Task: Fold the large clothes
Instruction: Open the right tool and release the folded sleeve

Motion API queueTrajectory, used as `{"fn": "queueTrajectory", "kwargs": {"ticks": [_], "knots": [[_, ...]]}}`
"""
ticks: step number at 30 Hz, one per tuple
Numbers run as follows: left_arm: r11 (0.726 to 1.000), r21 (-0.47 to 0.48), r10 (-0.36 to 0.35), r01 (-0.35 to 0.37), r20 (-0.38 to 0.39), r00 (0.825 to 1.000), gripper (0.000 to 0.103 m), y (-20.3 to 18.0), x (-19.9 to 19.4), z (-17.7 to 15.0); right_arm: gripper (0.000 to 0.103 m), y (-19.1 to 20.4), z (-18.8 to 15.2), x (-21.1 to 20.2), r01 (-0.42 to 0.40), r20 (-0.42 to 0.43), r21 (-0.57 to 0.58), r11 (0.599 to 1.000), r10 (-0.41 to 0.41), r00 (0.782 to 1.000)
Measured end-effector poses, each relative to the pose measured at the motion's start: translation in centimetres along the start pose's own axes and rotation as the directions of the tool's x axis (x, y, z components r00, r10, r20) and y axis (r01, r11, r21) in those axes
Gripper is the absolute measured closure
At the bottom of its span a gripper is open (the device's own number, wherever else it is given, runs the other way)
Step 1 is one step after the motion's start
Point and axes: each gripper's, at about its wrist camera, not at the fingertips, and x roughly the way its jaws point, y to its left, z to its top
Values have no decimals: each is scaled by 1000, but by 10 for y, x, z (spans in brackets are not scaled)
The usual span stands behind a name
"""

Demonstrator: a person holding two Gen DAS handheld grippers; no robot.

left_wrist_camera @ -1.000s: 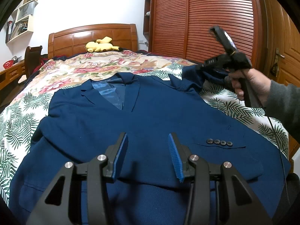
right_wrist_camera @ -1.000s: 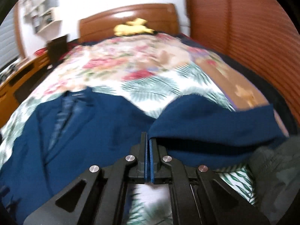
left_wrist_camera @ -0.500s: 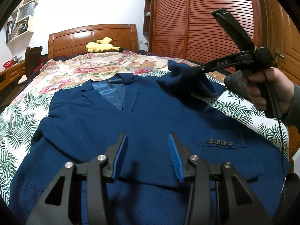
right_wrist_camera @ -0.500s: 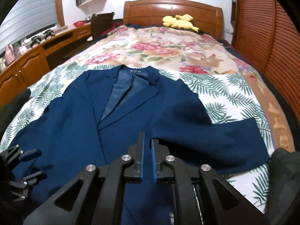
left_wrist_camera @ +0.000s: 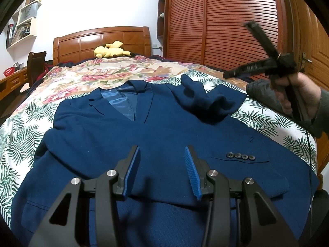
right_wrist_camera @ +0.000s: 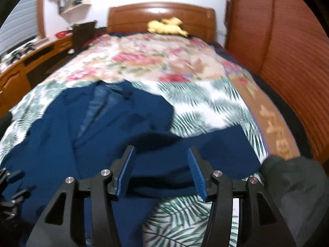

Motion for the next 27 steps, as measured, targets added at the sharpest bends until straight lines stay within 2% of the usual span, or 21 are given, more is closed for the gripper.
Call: {"fn": "queueTrajectory", "kwargs": {"ticks": [4,11,16,27], "knots": [[1000,3,0,0,1,1000,60,0,-2,1,50,-25,-17,24,46,-60,46,998,-43,997],[1000,4,-1,1,-2,1000,60,0,-1,1,50,-70,-53,50,73,-141,213,974,-43,989],[1000,2,-3,3,-4,1000,60,0,-1,1,50,-90,-63,63,96,-185,276,956,-45,982],[1000,0,-3,3,-10,1000,60,0,0,0,49,-113,-59,78,57,-146,401,914,2,989]]}}
